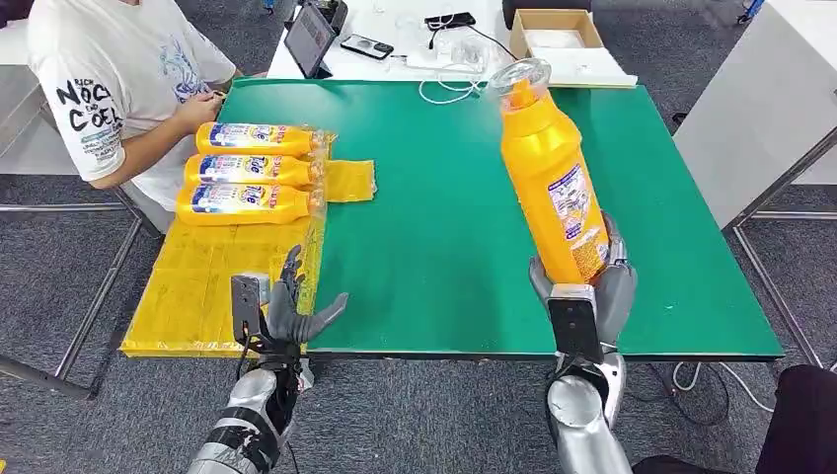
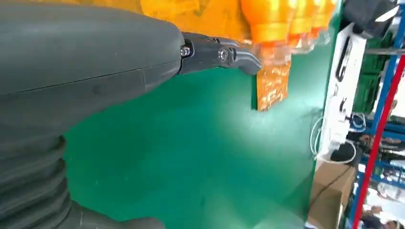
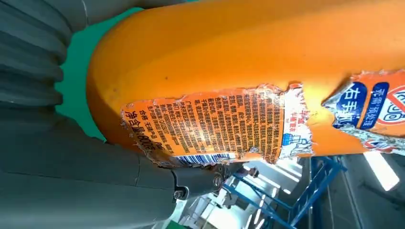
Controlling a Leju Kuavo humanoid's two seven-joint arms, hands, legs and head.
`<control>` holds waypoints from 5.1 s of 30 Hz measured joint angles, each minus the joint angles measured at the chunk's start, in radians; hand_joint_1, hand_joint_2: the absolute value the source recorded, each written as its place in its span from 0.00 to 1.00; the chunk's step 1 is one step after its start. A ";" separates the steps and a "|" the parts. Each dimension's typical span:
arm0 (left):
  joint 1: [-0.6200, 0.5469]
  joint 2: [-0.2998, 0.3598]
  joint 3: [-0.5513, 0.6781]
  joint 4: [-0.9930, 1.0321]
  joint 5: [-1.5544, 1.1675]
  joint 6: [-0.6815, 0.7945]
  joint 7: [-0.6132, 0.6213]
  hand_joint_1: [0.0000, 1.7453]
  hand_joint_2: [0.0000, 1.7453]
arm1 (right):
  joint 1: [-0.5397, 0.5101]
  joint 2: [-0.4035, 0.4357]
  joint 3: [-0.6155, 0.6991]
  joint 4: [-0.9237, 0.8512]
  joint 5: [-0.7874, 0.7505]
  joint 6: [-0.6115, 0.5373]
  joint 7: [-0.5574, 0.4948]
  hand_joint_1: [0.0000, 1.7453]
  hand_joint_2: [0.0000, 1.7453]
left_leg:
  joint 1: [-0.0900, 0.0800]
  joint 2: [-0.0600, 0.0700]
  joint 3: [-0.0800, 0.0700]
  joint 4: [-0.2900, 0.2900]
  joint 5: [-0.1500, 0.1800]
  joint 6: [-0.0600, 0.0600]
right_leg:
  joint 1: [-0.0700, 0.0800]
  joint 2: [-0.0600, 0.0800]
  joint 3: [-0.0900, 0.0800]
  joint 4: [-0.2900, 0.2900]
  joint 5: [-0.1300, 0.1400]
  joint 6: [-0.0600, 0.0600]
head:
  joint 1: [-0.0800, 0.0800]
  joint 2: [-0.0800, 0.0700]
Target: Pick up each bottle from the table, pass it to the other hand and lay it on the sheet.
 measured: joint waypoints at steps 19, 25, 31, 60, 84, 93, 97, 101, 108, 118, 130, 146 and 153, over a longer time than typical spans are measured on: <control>0.105 0.005 -0.130 -0.280 0.534 -0.544 0.160 0.00 1.00 | 0.091 0.064 0.211 0.220 0.143 0.139 -0.169 1.00 1.00 | 0.001 0.000 -0.001 -0.001 -0.001 -0.001 | 0.001 0.000 -0.001 0.000 -0.001 -0.001 | 0.000 0.000; 0.138 0.014 -0.158 -0.351 0.574 -0.554 0.161 0.00 1.00 | 0.087 0.084 0.242 0.307 0.115 0.147 -0.165 1.00 1.00 | 0.001 0.000 -0.001 -0.001 0.000 -0.001 | 0.001 0.000 -0.001 0.000 -0.001 0.000 | 0.000 0.000; 0.154 0.015 -0.166 -0.398 0.575 -0.553 0.158 0.00 1.00 | 0.085 0.086 0.243 0.327 0.107 0.160 -0.161 1.00 1.00 | 0.001 0.000 -0.001 -0.001 0.000 -0.001 | 0.001 0.000 -0.001 0.000 -0.001 0.000 | 0.000 0.000; 0.151 0.015 -0.209 -0.408 0.505 -0.492 0.155 0.00 1.00 | 0.058 0.119 0.226 0.303 0.111 0.163 -0.132 1.00 1.00 | 0.001 0.001 0.000 -0.001 0.000 -0.001 | 0.001 0.000 -0.001 0.000 -0.001 0.000 | 0.000 0.000; 0.153 0.016 -0.231 -0.402 0.517 -0.518 0.167 0.00 1.00 | -0.012 0.136 0.254 0.489 0.105 0.166 -0.105 1.00 1.00 | 0.001 0.000 -0.001 -0.001 0.000 -0.001 | 0.001 0.000 -0.001 0.000 -0.001 0.000 | 0.000 0.000; 0.153 0.017 -0.233 -0.397 0.510 -0.516 0.172 0.00 1.00 | -0.019 0.138 0.255 0.504 0.121 0.167 -0.096 1.00 1.00 | 0.001 0.000 -0.001 -0.001 0.000 -0.001 | 0.001 0.000 -0.001 0.000 -0.001 0.000 | 0.000 0.000; 0.142 0.022 -0.240 -0.371 0.451 -0.475 0.172 0.00 1.00 | -0.035 0.145 0.270 0.539 0.155 0.156 -0.097 1.00 1.00 | 0.001 0.001 -0.001 -0.001 0.000 -0.001 | 0.001 0.000 -0.001 0.000 0.000 0.000 | 0.000 0.000; 0.130 0.028 -0.256 -0.326 0.382 -0.429 0.164 0.00 1.00 | -0.056 0.156 0.298 0.566 0.168 0.150 -0.097 1.00 1.00 | 0.001 0.001 0.000 -0.001 0.000 -0.001 | 0.001 0.000 -0.001 0.000 -0.001 0.000 | 0.001 0.000; 0.118 0.034 -0.269 -0.283 0.302 -0.372 0.149 0.00 1.00 | -0.073 0.158 0.332 0.600 0.168 0.160 -0.087 1.00 1.00 | 0.001 0.001 -0.001 0.000 0.000 -0.001 | 0.000 0.000 -0.001 0.000 0.000 0.000 | 0.000 0.000; 0.118 0.040 -0.264 -0.245 0.354 -0.408 0.134 1.00 1.00 | -0.102 0.163 0.368 0.672 0.156 0.163 -0.086 1.00 1.00 | 0.001 0.001 -0.001 0.000 0.000 -0.001 | 0.001 0.000 -0.002 0.000 0.000 0.000 | 0.000 0.000; 0.157 0.039 -0.217 -0.314 0.481 -0.437 0.135 1.00 1.00 | -0.141 0.171 0.413 0.710 0.160 0.178 -0.079 1.00 1.00 | 0.001 0.002 -0.001 0.000 0.000 -0.001 | 0.001 0.001 -0.003 0.000 0.000 0.000 | 0.000 0.000; 0.155 0.039 -0.217 -0.317 0.401 -0.409 0.106 1.00 1.00 | -0.140 0.171 0.420 0.724 0.165 0.188 -0.071 0.00 0.00 | 0.001 0.002 0.000 0.000 0.000 -0.001 | 0.001 0.001 -0.003 0.000 0.000 -0.001 | 0.000 0.000; 0.125 0.037 -0.224 -0.332 0.071 -0.143 -0.004 1.00 1.00 | -0.113 0.159 0.420 0.661 0.100 0.284 -0.070 0.00 0.00 | 0.001 0.001 -0.001 0.000 0.000 -0.001 | 0.001 0.001 -0.003 0.000 0.000 -0.001 | 0.001 0.000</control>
